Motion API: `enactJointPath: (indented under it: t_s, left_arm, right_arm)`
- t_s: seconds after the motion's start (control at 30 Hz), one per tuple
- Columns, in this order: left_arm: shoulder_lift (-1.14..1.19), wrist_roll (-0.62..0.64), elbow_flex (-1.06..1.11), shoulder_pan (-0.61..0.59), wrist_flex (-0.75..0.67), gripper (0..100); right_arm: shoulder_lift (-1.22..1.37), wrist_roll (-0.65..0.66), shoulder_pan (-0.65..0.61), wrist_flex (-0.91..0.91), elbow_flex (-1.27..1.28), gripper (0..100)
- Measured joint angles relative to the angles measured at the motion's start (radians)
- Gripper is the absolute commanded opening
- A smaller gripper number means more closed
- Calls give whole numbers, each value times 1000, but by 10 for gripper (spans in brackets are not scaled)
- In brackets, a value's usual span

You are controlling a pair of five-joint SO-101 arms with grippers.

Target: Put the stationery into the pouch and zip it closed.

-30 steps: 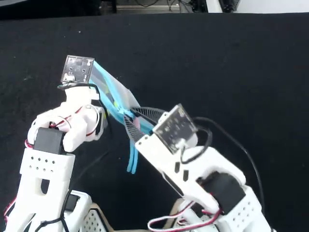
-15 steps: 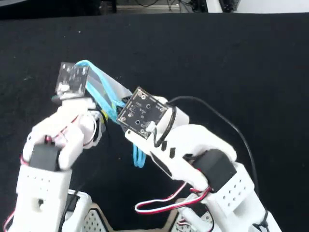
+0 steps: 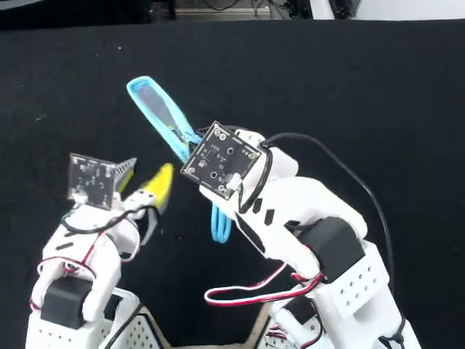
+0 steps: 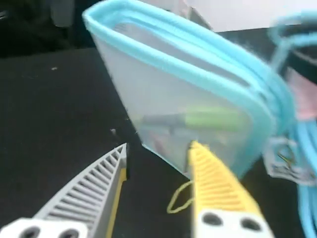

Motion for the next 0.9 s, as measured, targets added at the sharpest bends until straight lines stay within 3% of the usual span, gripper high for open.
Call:
enactJointPath:
  t_s: [0.37, 0.63, 0.9]
  left_arm:
    - [0, 0, 8, 201, 15, 255]
    - [-2, 6, 38, 55, -92, 255]
    - [-2, 20, 44, -14, -71, 255]
  right_arm:
    - [0, 5, 0, -5, 15, 11]
    - [0, 5, 0, -5, 17, 11]
    - [0, 6, 3, -8, 17, 11]
